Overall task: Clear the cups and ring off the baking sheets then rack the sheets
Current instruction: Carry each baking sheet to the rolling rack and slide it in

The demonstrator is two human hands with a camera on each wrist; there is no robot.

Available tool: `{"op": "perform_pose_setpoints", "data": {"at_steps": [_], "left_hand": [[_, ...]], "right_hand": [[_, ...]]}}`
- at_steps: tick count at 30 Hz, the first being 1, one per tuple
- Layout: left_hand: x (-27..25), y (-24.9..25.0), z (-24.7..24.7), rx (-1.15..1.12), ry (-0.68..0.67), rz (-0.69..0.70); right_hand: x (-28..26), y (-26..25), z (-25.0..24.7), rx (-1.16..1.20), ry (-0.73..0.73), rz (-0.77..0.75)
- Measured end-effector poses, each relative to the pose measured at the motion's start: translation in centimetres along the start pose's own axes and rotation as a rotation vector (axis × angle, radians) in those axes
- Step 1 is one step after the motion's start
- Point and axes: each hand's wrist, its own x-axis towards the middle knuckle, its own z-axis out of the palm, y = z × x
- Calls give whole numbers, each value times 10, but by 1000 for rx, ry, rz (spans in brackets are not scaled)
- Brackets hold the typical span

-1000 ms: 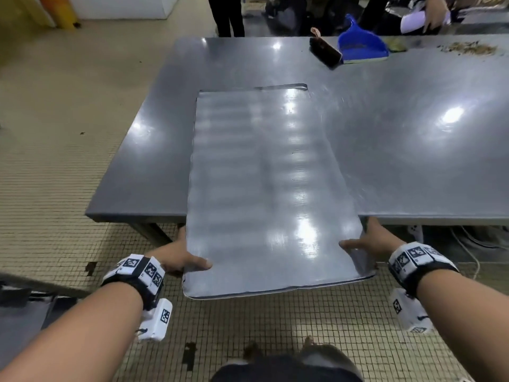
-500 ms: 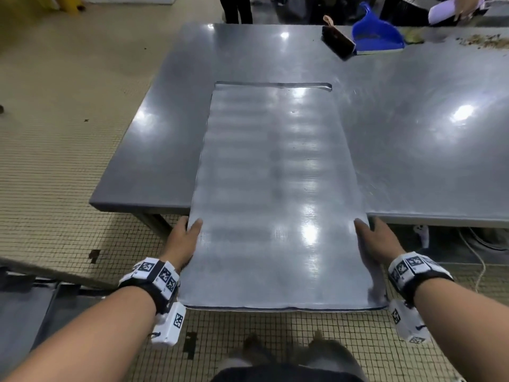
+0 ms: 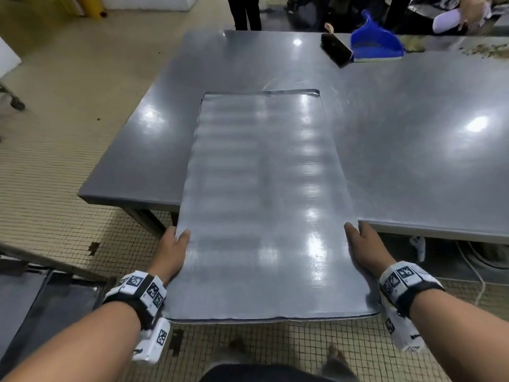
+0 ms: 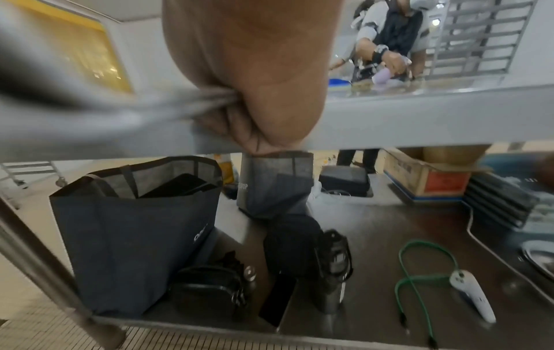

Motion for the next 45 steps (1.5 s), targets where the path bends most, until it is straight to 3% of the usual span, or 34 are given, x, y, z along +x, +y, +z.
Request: {"op": "perform_pose_setpoints", "data": {"at_steps": [8, 14, 19, 25, 32, 38, 45], "left_hand": [[-61, 44, 48, -49, 128, -18], [-104, 55, 75, -172, 165, -32], [-123, 53, 66, -215, 262, -51], [-133, 64, 33, -131, 414, -33], [-130, 67, -48, -285, 545, 19], [-174, 75, -93, -193, 765, 4], [-253, 72, -85, -231, 1025, -126]], "right_hand": [[34, 8, -86, -39, 64, -224], [48, 16, -134, -70, 6, -300], [53, -19, -153, -115, -57, -427], [63, -71, -131, -93, -108, -498], [55, -171, -96, 75, -208, -678], [60, -236, -51, 60, -338, -817], [45, -299, -17, -15, -538, -1031]]}}
